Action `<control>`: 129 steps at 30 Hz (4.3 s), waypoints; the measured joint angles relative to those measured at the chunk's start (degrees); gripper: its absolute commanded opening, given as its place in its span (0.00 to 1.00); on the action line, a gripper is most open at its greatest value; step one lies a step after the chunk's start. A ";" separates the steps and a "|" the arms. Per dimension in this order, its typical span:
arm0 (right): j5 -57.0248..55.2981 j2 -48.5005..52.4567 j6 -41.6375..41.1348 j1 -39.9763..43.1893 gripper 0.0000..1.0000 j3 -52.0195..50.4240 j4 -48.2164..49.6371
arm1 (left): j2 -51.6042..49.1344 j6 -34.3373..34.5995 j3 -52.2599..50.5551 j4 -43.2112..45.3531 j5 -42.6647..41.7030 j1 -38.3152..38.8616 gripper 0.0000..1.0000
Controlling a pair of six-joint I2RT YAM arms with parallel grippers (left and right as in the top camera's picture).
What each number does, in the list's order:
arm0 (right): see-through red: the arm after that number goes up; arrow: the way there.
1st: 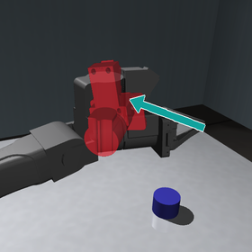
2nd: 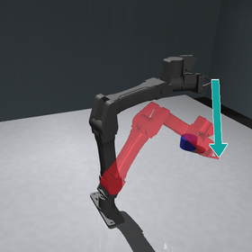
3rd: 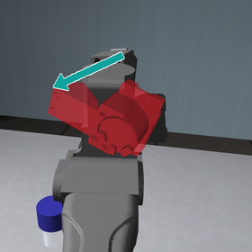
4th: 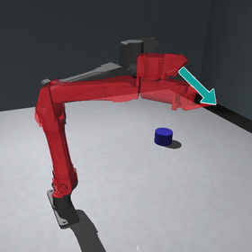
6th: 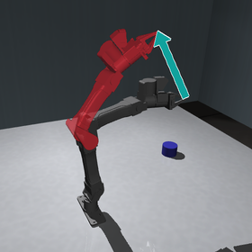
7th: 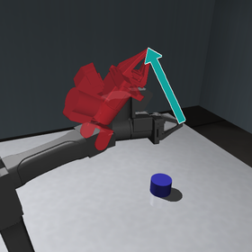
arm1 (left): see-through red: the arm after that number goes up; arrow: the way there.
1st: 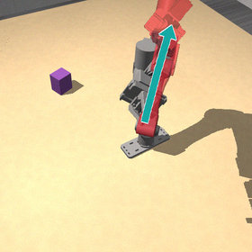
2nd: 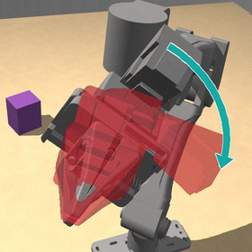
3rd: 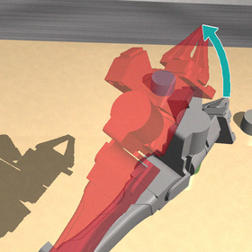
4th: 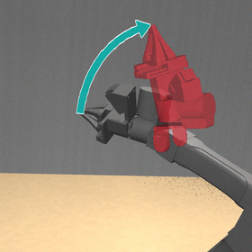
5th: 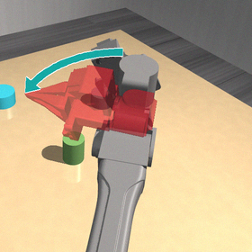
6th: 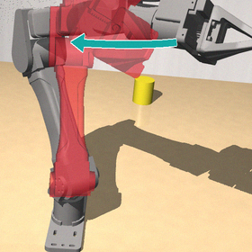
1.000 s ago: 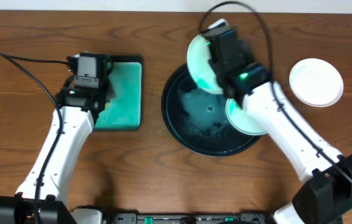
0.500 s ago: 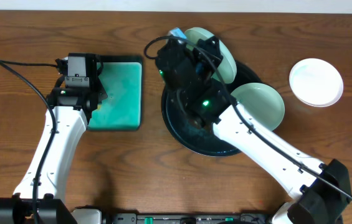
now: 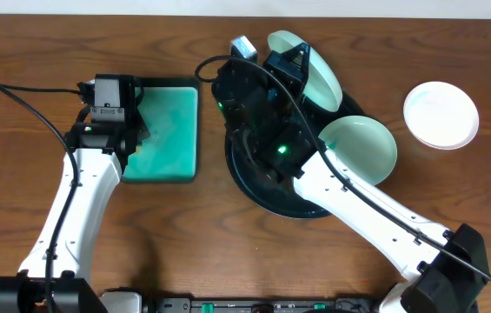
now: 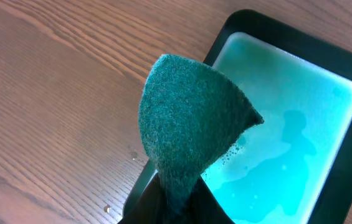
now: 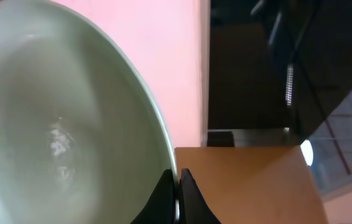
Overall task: Clean dirty plates on tray and stack at the side
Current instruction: 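Lift the back plate with the right gripper and carry it right, then lower the plate onto the first cleaned plate and release, then reach the right gripper to the last plate on the tray and grip it, then carry the sponge with the left gripper onto the last plate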
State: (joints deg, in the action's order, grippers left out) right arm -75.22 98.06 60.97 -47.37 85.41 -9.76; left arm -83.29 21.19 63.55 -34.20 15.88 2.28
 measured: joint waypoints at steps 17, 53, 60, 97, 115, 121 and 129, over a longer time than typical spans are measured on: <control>51.15 1.62 -54.25 21.22 0.01 -0.83 -24.13 | 0.00 0.00 -0.11 -0.28 0.02 0.00 0.07; 82.86 13.27 -74.12 82.95 0.99 -0.85 -28.28 | 0.00 0.00 -0.17 -0.24 -0.04 0.00 0.07; 83.32 13.22 -73.57 82.95 0.99 -0.85 -27.87 | 0.00 0.00 -0.17 -0.20 -0.04 0.00 0.07; 84.00 5.53 -66.84 55.04 0.04 -21.44 -29.11 | 0.00 2.62 -0.17 -0.09 -0.04 0.00 0.07; 95.41 5.51 -67.10 53.09 0.01 -12.31 -37.11 | 0.00 2.80 -0.17 0.83 -5.81 0.00 0.07; 98.44 5.57 -67.17 48.50 0.01 -11.87 -35.01 | 0.00 2.82 -0.17 1.99 -15.26 0.11 0.07; 92.67 5.73 -71.04 42.25 0.01 -16.09 -25.35 | 0.00 2.82 -0.20 2.78 -24.35 4.68 0.07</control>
State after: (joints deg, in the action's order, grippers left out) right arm 17.45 103.79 -10.07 -5.13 69.32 -35.11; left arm -83.29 24.01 63.35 -31.42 -8.47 6.96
